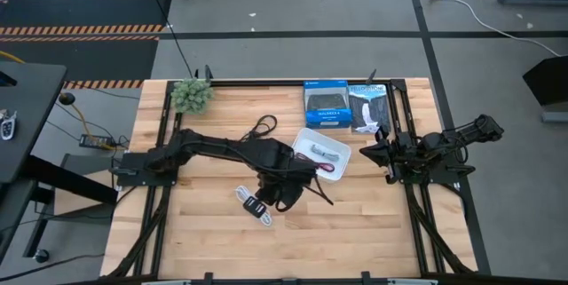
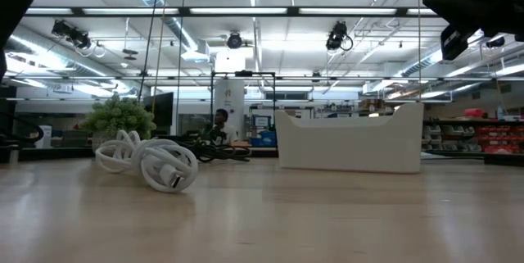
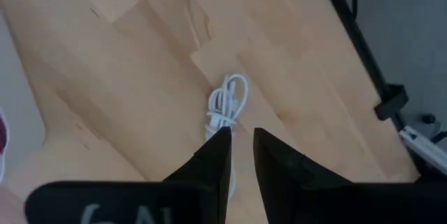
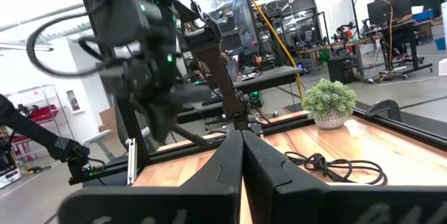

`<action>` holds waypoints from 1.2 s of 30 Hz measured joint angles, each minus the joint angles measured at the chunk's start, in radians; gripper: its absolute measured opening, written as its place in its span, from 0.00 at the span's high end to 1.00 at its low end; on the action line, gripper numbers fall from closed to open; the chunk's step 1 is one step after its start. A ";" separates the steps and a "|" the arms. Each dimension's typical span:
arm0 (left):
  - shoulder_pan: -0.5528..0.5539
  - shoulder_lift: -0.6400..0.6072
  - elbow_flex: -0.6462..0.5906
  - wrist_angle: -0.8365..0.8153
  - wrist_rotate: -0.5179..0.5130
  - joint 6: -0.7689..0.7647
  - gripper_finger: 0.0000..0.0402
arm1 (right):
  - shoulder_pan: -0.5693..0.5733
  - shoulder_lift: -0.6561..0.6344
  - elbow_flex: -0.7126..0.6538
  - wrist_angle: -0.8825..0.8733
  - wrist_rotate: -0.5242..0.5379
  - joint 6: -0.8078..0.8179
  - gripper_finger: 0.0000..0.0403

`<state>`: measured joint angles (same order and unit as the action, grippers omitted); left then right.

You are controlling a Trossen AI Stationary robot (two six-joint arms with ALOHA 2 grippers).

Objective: Pick and place USB-C Cables
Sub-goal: Put the white charger cable into the white bin

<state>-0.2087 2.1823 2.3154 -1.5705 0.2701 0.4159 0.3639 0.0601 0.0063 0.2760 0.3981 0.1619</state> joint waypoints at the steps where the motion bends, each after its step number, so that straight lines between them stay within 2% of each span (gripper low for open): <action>1: 0.000 -0.014 0.000 -0.001 -0.004 -0.017 0.83 | 0.000 0.000 0.000 0.000 0.000 0.000 0.97; 10: -0.002 -0.162 0.000 -0.001 -0.146 -0.136 0.83 | 0.000 0.000 0.000 0.000 0.000 0.000 0.97; 15: -0.022 -0.187 0.000 -0.001 -0.230 -0.110 0.86 | 0.000 0.000 0.000 0.000 0.000 0.000 0.97; 20: -0.024 -0.199 -0.032 0.005 -0.206 -0.070 0.92 | 0.000 0.000 0.000 0.000 0.000 0.000 0.97; 22: -0.022 -0.250 -0.145 0.008 -0.178 -0.059 0.95 | 0.000 0.001 0.000 0.000 0.000 0.000 0.97; 24: -0.019 -0.329 -0.311 0.033 -0.172 -0.046 0.97 | 0.000 0.001 0.000 0.000 0.001 0.000 0.97; 29: -0.025 -0.554 -0.736 0.294 -0.169 -0.126 0.99 | 0.000 0.001 0.000 0.000 0.000 0.000 0.97; 32: -0.029 -0.644 -0.911 0.417 -0.168 -0.197 0.96 | 0.000 0.001 0.000 0.000 0.001 0.000 0.97; 36: -0.046 -0.684 -1.049 0.499 -0.171 -0.289 0.93 | 0.000 0.001 0.000 0.000 0.000 0.000 0.97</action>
<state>-0.2549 1.4982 1.2666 -1.0714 0.0996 0.1271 0.3640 0.0608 0.0063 0.2756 0.3986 0.1619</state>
